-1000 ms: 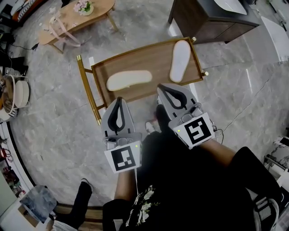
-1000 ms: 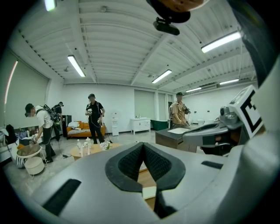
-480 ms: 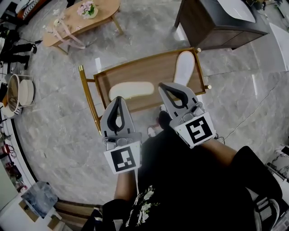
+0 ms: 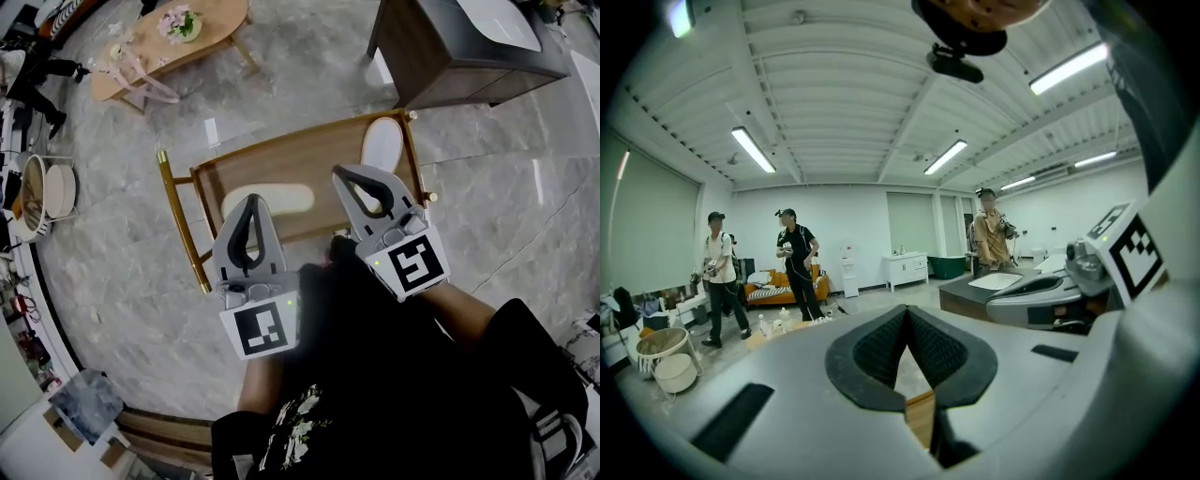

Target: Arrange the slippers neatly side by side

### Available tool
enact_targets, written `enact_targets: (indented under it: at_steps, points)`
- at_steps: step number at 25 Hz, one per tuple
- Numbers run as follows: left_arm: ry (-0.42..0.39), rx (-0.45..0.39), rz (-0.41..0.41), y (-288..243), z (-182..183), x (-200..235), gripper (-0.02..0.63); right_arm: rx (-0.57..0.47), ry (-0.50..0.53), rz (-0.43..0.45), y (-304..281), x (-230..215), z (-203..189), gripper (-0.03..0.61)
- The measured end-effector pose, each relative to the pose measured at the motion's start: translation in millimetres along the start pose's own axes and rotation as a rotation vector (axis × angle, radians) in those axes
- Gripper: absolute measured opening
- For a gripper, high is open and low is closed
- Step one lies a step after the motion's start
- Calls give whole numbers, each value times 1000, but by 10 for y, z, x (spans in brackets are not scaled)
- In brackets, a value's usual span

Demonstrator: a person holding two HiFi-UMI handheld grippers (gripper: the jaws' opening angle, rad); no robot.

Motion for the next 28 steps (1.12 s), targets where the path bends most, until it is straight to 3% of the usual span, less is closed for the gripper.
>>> enact_targets:
  at_steps: [7,18,25,28]
  points:
    - [-2,17,26,-191,36,-47,3,11,-7,33,-114,-211,-56,-2]
    - [12,97,138,15,-150,90,3,20,3,171,-388,-104,-237,-2]
    - [71,162,168,172,-515,193,2,61,18,201,-472,76,-393,-2]
    - [136,174,186,169,-682,234,3,84,21,190,-465,117,-445,-2]
Point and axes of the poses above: the fingertips, and each gripper's own axes: y backward along the fingers, x to its left, z out of its top, the point moved 8 cm from there along y, backward along the fingers, and after that the axes turned 7 degrees about -x, right-handed, at the moved point
